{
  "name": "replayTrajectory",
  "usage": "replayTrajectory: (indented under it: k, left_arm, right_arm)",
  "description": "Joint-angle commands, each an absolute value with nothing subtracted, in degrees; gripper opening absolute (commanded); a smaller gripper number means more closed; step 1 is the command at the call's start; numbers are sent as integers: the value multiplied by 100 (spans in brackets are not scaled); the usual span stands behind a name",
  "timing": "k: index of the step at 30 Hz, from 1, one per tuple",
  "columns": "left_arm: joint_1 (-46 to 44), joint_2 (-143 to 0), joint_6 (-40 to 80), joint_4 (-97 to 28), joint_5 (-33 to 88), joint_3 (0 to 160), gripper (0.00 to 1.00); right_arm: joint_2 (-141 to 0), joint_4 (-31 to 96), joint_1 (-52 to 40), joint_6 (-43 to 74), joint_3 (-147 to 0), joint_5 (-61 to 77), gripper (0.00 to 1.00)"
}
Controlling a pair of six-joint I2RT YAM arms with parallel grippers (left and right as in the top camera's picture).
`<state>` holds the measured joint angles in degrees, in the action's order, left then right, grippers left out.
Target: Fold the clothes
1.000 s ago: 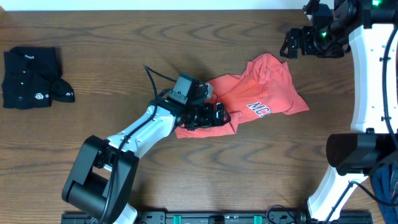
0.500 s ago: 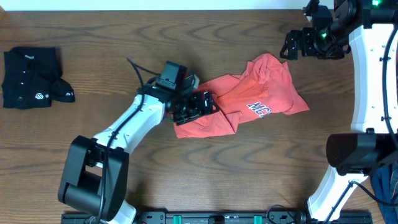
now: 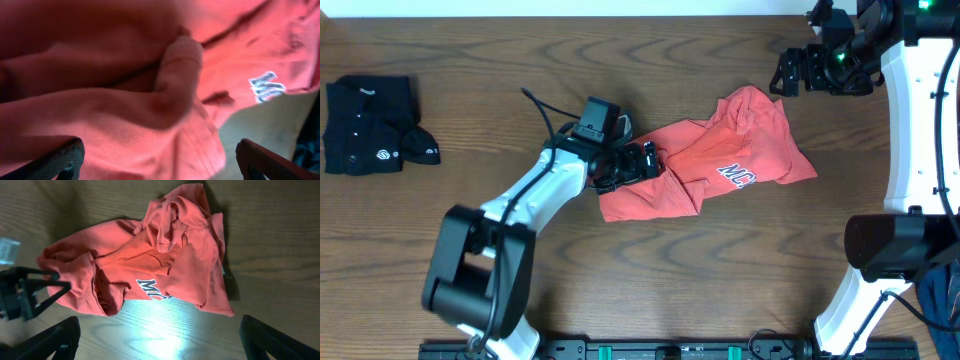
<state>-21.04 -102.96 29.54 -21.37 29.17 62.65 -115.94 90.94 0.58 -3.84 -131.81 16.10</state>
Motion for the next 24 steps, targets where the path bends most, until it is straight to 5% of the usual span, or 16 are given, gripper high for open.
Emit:
replayTrajectory:
  k: [1, 16, 24]
  left_arm:
    - [-1997, -10645, 2814, -1970, 2738, 6326, 99]
    - [-738, -10704, 2812, -1627, 2814, 6412, 100]
    - [-921, -10007, 2661, -2412, 3035, 6661, 98]
  right_arm:
    - [-11459, 9111, 14, -482, -13303, 1695, 99]
    - [-11459, 9231, -49, -482, -13303, 1695, 99]
    - [-11465, 9216, -23, -482, -13299, 1614, 99]
